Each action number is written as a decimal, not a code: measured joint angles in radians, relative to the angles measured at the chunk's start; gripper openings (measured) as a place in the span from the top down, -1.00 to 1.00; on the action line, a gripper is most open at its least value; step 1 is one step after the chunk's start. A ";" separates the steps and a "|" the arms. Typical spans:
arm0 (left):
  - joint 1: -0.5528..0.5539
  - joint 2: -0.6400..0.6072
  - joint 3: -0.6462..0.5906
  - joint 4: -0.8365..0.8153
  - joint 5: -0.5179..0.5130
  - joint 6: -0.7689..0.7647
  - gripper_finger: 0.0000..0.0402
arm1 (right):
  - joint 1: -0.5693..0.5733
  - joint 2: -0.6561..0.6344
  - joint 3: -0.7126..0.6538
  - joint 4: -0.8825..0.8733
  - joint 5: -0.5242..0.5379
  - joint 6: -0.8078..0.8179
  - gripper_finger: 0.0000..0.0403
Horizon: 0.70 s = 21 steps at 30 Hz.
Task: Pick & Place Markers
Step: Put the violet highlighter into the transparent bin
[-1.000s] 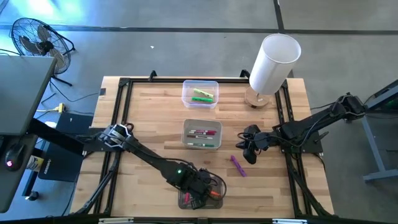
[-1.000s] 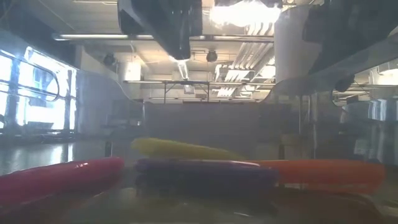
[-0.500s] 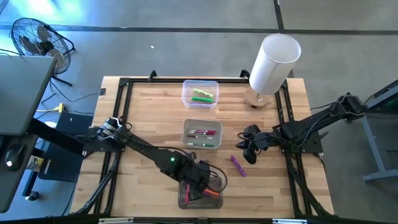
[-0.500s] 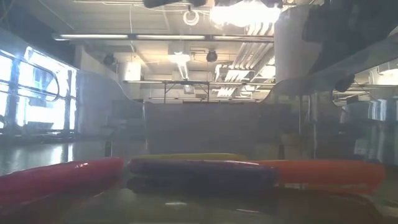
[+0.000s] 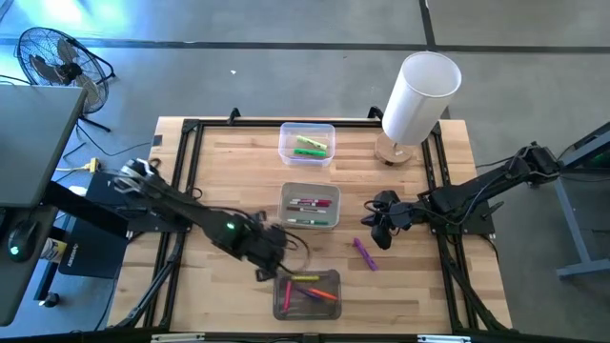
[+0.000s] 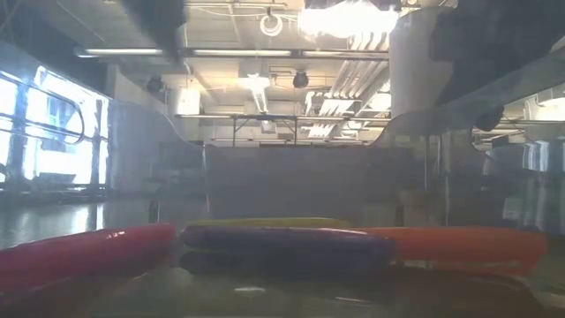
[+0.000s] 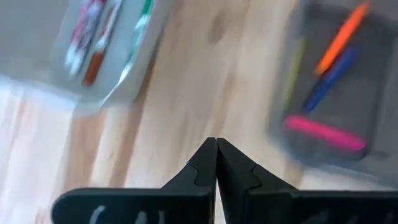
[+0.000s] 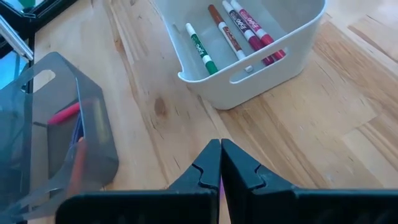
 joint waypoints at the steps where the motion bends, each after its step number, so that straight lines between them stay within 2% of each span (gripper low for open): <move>1: 0.000 -0.040 -0.060 0.022 0.000 -0.015 1.00 | 0.000 0.000 0.000 0.001 0.000 -0.002 1.00; 3: 0.000 -0.112 -0.169 0.141 0.005 -0.032 1.00 | 0.000 0.000 0.000 0.003 0.000 -0.003 1.00; 7: 0.000 -0.245 -0.374 0.271 0.019 -0.039 1.00 | 0.000 0.000 0.000 0.006 0.001 -0.012 1.00; 11: 0.001 -0.382 -0.534 0.324 0.026 -0.009 1.00 | 0.011 0.004 0.003 0.047 0.006 -0.024 1.00; 13: 0.001 -0.449 -0.602 0.318 0.025 0.015 1.00 | 0.028 0.019 0.023 0.040 0.059 -0.007 1.00; 17: 0.038 -0.595 -0.720 0.333 0.038 0.069 1.00 | 0.057 0.089 0.138 -0.074 0.179 0.004 1.00; 21: 0.120 -0.757 -0.817 0.335 0.069 0.161 1.00 | 0.051 0.212 0.330 -0.292 0.193 0.068 1.00</move>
